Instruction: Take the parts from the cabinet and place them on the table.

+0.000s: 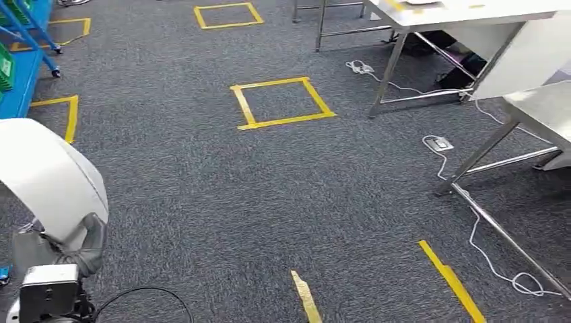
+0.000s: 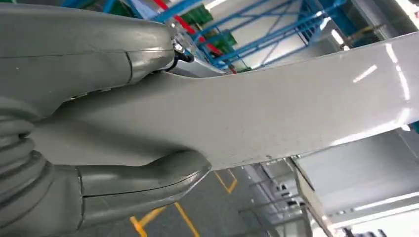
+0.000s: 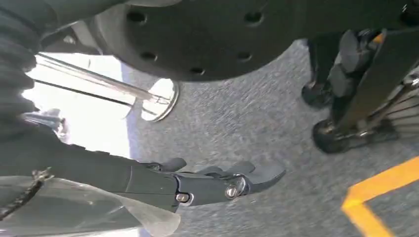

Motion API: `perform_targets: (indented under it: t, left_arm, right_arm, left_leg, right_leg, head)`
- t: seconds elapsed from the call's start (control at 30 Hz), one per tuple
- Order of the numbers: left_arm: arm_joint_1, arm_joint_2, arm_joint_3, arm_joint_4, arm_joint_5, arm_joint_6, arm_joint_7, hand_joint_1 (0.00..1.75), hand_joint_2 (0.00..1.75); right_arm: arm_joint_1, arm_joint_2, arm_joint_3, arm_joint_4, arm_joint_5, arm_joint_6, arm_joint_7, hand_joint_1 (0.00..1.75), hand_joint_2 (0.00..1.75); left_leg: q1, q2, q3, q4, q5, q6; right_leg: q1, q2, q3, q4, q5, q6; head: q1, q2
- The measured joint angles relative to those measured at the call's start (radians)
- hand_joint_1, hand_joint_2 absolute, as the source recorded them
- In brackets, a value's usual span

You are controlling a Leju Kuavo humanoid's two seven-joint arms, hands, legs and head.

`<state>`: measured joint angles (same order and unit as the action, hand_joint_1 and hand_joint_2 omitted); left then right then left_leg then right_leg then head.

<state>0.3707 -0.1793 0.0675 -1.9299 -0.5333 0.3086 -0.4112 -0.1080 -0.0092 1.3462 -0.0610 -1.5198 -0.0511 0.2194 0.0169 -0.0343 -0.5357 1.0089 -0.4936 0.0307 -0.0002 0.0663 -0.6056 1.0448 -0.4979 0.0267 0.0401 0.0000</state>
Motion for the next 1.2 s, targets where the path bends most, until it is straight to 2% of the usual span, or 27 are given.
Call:
perform_targets:
  t: [0.03,0.07,0.1,0.23,0.27,0.3,0.37,0.4,0.43,0.5,0.53,0.57,0.6,0.63,0.73,0.77,0.8,0.83,0.9,0.93,0.97,1.0,1.03,1.07,1.1,1.17,1.2]
  left_arm:
    - [-0.001,0.004,-0.003,0.003,0.001,0.005,0.006,1.75,1.75]
    - [-0.008,0.006,-0.010,0.011,0.003,0.004,0.013,1.75,1.75]
    - [-0.011,0.011,-0.014,0.012,0.005,0.006,0.013,1.75,1.75]
    - [-0.018,0.019,-0.024,0.015,0.008,0.009,0.014,1.75,1.75]
    - [-0.022,0.022,-0.025,0.016,0.008,0.009,0.014,1.75,1.75]
    - [-0.022,0.026,-0.027,0.017,0.006,0.010,0.014,1.75,1.75]
    - [-0.019,0.032,-0.027,0.021,0.002,0.010,0.015,1.75,1.75]
    - [-0.019,0.036,-0.026,0.023,0.001,0.010,0.015,1.75,1.75]
    - [-0.019,0.037,-0.027,0.026,0.000,0.010,0.015,1.75,1.75]
    - [-0.019,0.042,-0.027,0.029,0.000,0.011,0.015,1.75,1.75]
    - [-0.019,0.043,-0.027,0.029,0.000,0.011,0.015,1.75,1.75]
    - [-0.019,0.044,-0.027,0.029,0.000,0.013,0.015,1.75,1.75]
    - [-0.020,0.045,-0.027,0.029,0.000,0.016,0.015,1.75,1.75]
    - [-0.018,0.045,-0.027,0.029,-0.001,0.017,0.014,1.75,1.75]
    - [-0.022,0.047,-0.028,0.029,-0.002,0.017,0.014,1.75,1.75]
    - [-0.022,0.046,-0.030,0.029,-0.002,0.019,0.013,1.75,1.75]
    - [-0.022,0.046,-0.032,0.029,-0.003,0.020,0.013,1.75,1.75]
    - [-0.020,0.045,-0.033,0.029,-0.004,0.023,0.012,1.75,1.75]
    - [-0.016,0.045,-0.032,0.029,-0.005,0.025,0.010,1.75,1.75]
    - [-0.016,0.045,-0.032,0.029,-0.006,0.025,0.010,1.75,1.75]
    - [-0.015,0.045,-0.032,0.029,-0.007,0.026,0.010,1.75,1.75]
    - [-0.016,0.045,-0.032,0.029,-0.007,0.026,0.008,1.75,1.75]
    - [-0.016,0.045,-0.032,0.029,-0.008,0.026,0.007,1.75,1.75]
    - [-0.016,0.045,-0.033,0.029,-0.008,0.026,0.006,1.75,1.75]
    - [-0.015,0.045,-0.032,0.029,-0.008,0.027,0.005,1.75,1.75]
    - [-0.016,0.046,-0.033,0.029,-0.009,0.027,0.003,1.75,1.75]
    - [-0.016,0.046,-0.033,0.029,-0.009,0.027,0.002,1.75,1.75]
  right_arm:
    - [-0.009,0.000,0.003,-0.006,0.000,0.003,0.001,0.00,1.75]
    - [-0.005,-0.001,0.006,-0.006,0.000,0.005,0.000,0.00,1.75]
    - [-0.011,-0.003,0.006,-0.008,0.000,0.015,0.006,0.00,1.75]
    - [-0.010,-0.004,0.007,-0.009,0.000,0.028,0.004,0.00,1.75]
    - [-0.009,-0.003,0.007,-0.010,0.000,0.030,0.004,0.00,1.75]
    - [-0.010,-0.003,0.008,-0.011,0.000,0.031,0.010,0.00,1.75]
    - [-0.014,-0.004,0.011,-0.013,0.000,0.033,0.011,0.00,1.75]
    - [-0.014,-0.004,0.014,-0.013,0.000,0.033,0.007,0.00,1.75]
    - [-0.012,-0.004,0.016,-0.013,0.000,0.033,0.007,0.00,1.75]
    - [-0.011,-0.004,0.016,-0.013,0.000,0.033,0.008,0.00,1.75]
    - [-0.011,-0.003,0.016,-0.014,0.000,0.033,0.011,0.00,1.75]
    - [-0.012,-0.003,0.016,-0.016,0.000,0.031,0.011,0.00,1.75]
    - [-0.013,-0.002,0.017,-0.018,0.000,0.027,0.011,0.00,1.75]
    - [-0.015,-0.002,0.017,-0.018,0.000,0.024,0.011,0.00,1.75]
    - [-0.007,-0.002,0.017,-0.018,0.000,0.019,0.011,0.00,1.75]
    - [-0.006,-0.005,0.017,-0.018,0.000,0.019,0.013,0.00,1.75]
    - [-0.008,-0.004,0.017,-0.019,0.000,0.019,0.013,0.00,1.75]
    - [-0.011,-0.004,0.017,-0.021,0.000,0.019,0.016,0.00,1.75]
    - [-0.015,-0.004,0.017,-0.022,0.000,0.021,0.010,0.00,1.75]
    - [-0.014,-0.004,0.017,-0.022,0.000,0.021,-0.004,0.00,1.75]
    - [-0.014,-0.004,0.017,-0.022,0.000,0.021,-0.022,0.00,1.75]
    - [-0.014,-0.004,0.017,-0.022,0.000,0.021,-0.032,0.00,1.75]
    - [-0.013,-0.005,0.017,-0.022,0.000,0.020,-0.032,0.00,1.75]
    - [-0.012,-0.005,0.017,-0.022,0.000,0.019,-0.031,0.00,1.75]
    - [-0.012,-0.003,0.017,-0.023,0.000,0.020,-0.025,0.00,1.75]
    - [-0.013,-0.001,0.017,-0.026,0.000,0.021,-0.024,0.00,1.75]
    - [-0.012,-0.001,0.017,-0.026,0.000,0.021,-0.024,0.00,1.75]
  left_leg:
    - [-0.004,0.048,-0.003,0.000,-0.001,0.005]
    - [-0.004,0.090,0.000,0.001,-0.006,0.000]
    - [-0.014,0.117,0.006,0.005,-0.016,-0.017]
    - [-0.005,0.149,0.019,0.001,-0.021,-0.041]
    - [-0.001,0.109,0.020,0.015,-0.035,-0.049]
    - [0.000,0.069,0.002,0.055,-0.063,-0.049]
    - [0.000,0.045,-0.076,0.220,-0.141,-0.049]
    - [0.000,0.044,-0.111,0.286,-0.161,-0.048]
    - [-0.001,0.044,-0.129,0.313,-0.157,-0.047]
    - [-0.002,0.040,-0.107,0.242,-0.084,-0.037]
    - [-0.004,0.028,-0.076,0.164,-0.034,-0.031]
    - [-0.005,0.001,-0.040,0.077,0.011,-0.024]
    - [-0.005,-0.053,-0.024,0.034,0.011,-0.017]
    - [-0.003,-0.048,-0.019,0.013,0.005,-0.021]
    - [-0.009,-0.025,-0.016,0.007,0.008,-0.011]
    - [0.002,-0.007,-0.010,-0.006,0.015,-0.006]
    - [0.000,0.004,-0.006,-0.011,0.014,-0.001]
    - [-0.001,0.019,-0.006,-0.011,0.014,0.000]
    - [-0.004,0.048,-0.005,-0.010,0.011,0.002]
    - [-0.004,0.062,-0.005,-0.010,0.009,0.001]
    - [-0.003,0.075,-0.002,-0.010,0.006,0.000]
    - [-0.002,0.087,0.001,-0.010,0.003,-0.004]
    - [-0.001,0.097,0.007,-0.010,-0.001,-0.008]
    - [0.001,0.109,0.014,-0.009,-0.007,-0.013]
    - [-0.004,0.115,0.020,-0.008,-0.012,-0.020]
    - [-0.011,0.130,0.021,-0.004,-0.019,-0.030]
    - [-0.010,0.139,0.027,-0.006,-0.021,-0.035]
  right_leg:
    - [-0.008,-0.053,-0.113,0.222,-0.102,0.014]
    - [-0.015,-0.069,-0.070,0.145,-0.030,0.021]
    - [-0.004,-0.143,0.038,-0.037,0.010,0.013]
    - [0.000,-0.098,0.037,-0.041,0.016,-0.018]
    - [-0.004,-0.090,0.042,-0.046,0.020,-0.024]
    - [-0.005,-0.082,0.043,-0.046,0.021,-0.029]
    - [-0.002,-0.059,0.043,-0.046,0.021,-0.038]
    - [0.001,-0.046,0.043,-0.045,0.021,-0.039]
    - [0.003,-0.032,0.045,-0.045,0.020,-0.040]
    - [0.005,-0.003,0.049,-0.044,0.020,-0.040]
    - [0.006,0.011,0.051,-0.043,0.020,-0.040]
    - [0.005,0.025,0.053,-0.043,0.019,-0.039]
    - [0.007,0.035,0.049,-0.039,0.017,-0.035]
    - [0.005,0.050,0.041,-0.035,0.017,-0.028]
    - [-0.002,0.077,0.021,-0.042,0.022,-0.007]
    - [-0.003,0.070,0.023,-0.036,0.018,-0.004]
    - [0.005,0.005,0.008,-0.005,-0.006,-0.001]
    - [0.001,-0.027,-0.028,0.061,-0.043,0.004]
    - [-0.004,-0.050,-0.106,0.212,-0.103,0.012]
    - [-0.006,-0.056,-0.129,0.253,-0.109,0.016]
    - [-0.010,-0.060,-0.126,0.246,-0.091,0.021]
    - [-0.014,-0.066,-0.100,0.195,-0.053,0.024]
    - [-0.018,-0.076,-0.055,0.112,-0.010,0.026]
    - [-0.020,-0.099,-0.001,0.013,0.031,0.028]
    - [-0.012,-0.156,0.022,-0.031,0.013,0.028]
    - [-0.010,-0.135,0.028,-0.032,0.015,0.002]
    - [-0.007,-0.126,0.026,-0.030,0.012,-0.004]
  head:
    - [0.005,0.000]
    - [0.006,0.000]
    - [0.006,0.000]
    - [0.003,0.000]
    - [0.000,0.000]
    - [-0.005,0.000]
    - [-0.008,0.000]
    - [-0.006,0.000]
    - [-0.007,0.000]
    - [-0.007,0.000]
    - [-0.007,0.000]
    - [-0.007,0.000]
    - [-0.005,0.000]
    - [-0.006,0.000]
    - [-0.006,0.000]
    - [-0.006,0.000]
    - [0.002,0.000]
    - [0.005,0.000]
    - [0.004,0.000]
    - [0.005,0.000]
    - [0.005,0.000]
    - [0.004,0.000]
    - [0.005,0.000]
    - [0.005,0.000]
    - [0.006,0.000]
    - [0.003,0.000]
    - [0.002,0.000]
